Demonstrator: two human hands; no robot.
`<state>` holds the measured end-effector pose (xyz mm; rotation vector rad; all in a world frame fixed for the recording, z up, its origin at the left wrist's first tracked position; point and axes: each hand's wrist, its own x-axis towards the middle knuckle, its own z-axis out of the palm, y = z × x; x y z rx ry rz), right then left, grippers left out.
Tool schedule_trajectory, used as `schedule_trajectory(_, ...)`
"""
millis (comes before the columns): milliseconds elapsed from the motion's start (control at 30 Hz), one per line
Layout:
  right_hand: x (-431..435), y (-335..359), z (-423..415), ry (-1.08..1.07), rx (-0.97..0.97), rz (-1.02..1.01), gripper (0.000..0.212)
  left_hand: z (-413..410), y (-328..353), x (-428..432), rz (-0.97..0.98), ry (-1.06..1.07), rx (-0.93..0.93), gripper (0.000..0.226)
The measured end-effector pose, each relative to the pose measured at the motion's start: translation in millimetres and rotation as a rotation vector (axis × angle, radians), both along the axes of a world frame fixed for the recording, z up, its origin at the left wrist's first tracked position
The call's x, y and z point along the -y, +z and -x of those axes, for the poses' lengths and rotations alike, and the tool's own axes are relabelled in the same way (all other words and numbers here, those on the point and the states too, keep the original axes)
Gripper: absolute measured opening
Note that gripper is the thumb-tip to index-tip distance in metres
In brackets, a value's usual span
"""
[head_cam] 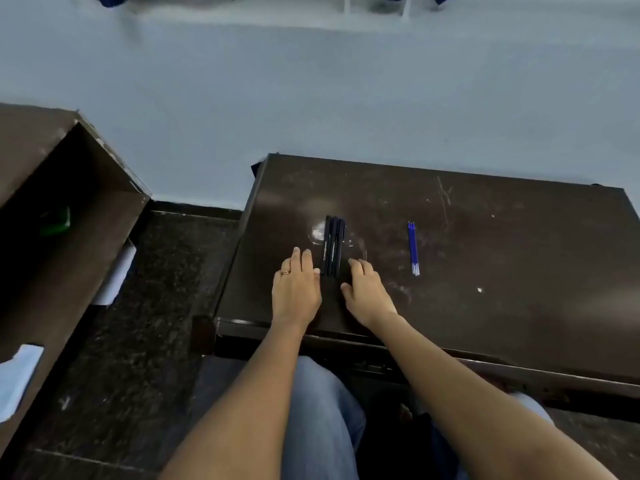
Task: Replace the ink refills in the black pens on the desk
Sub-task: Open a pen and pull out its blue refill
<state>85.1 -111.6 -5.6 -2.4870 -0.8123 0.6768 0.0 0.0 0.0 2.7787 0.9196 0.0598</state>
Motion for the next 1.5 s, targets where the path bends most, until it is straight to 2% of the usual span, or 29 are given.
schedule_trajectory(200,-18.6,3.1,-6.5,-0.225,-0.076,-0.041,0.031,12.9,3.7,-11.1,0.005,0.022,0.037,0.042)
schedule_trajectory(367,-45.0,4.9,-23.0,-0.353,-0.156,-0.005,0.031,9.8,3.7,-19.7,-0.002,0.05,0.055,0.042)
schedule_trajectory(600,-59.2,-2.2,-30.8,-0.355,-0.178,0.117,0.034,10.5,-2.8,-22.1,0.005,0.061,0.076,0.039)
schedule_trajectory(667,-57.1,-4.9,-30.1,-0.353,-0.169,0.118,0.029,10.5,-3.9,-20.8,0.001,0.067,0.093,0.038)
schedule_trajectory(767,-46.1,-5.2,-25.3,-0.339,-0.157,0.127,0.008,8.5,-0.8,-16.1,0.006,0.067,0.128,0.036)
schedule_trajectory(933,-20.9,1.4,-13.4,-0.344,-0.18,-0.023,0.019,-1.6,12.8,-1.7,0.077,0.097,0.165,0.031)
schedule_trajectory(1000,-13.7,3.6,-4.3,-0.285,-0.226,-0.156,0.018,-7.6,20.3,4.8,0.181,0.157,0.193,0.034)
schedule_trajectory(1067,-7.4,4.6,6.0,-0.216,-0.295,-0.255,0.012,-15.1,29.6,10.0,0.419,0.247,0.245,0.037)
schedule_trajectory(1167,1.6,11.8,18.9,-0.119,-0.36,-0.316,0.015,-25.5,40.1,18.5,0.86,0.346,0.396,0.031)
schedule_trajectory(1233,7.5,18.7,22.8,-0.099,-0.409,-0.367,0.01,-27.6,44.5,25.0,0.988,0.388,0.506,0.023)
schedule_trajectory(1333,16.4,26.0,20.0,-0.101,-0.55,-0.425,0.002,-22.4,51.8,32.1,0.915,0.369,0.498,0.019)
schedule_trajectory(1400,20.3,28.8,14.5,-0.224,-0.58,-0.469,0.012,-14.1,54.2,34.8,0.762,0.284,0.422,0.021)
schedule_trajectory(1500,25.3,36.9,3.4,-0.477,-0.555,-0.62,0.032,-0.3,55.6,42.0,0.644,0.099,0.279,0.022)
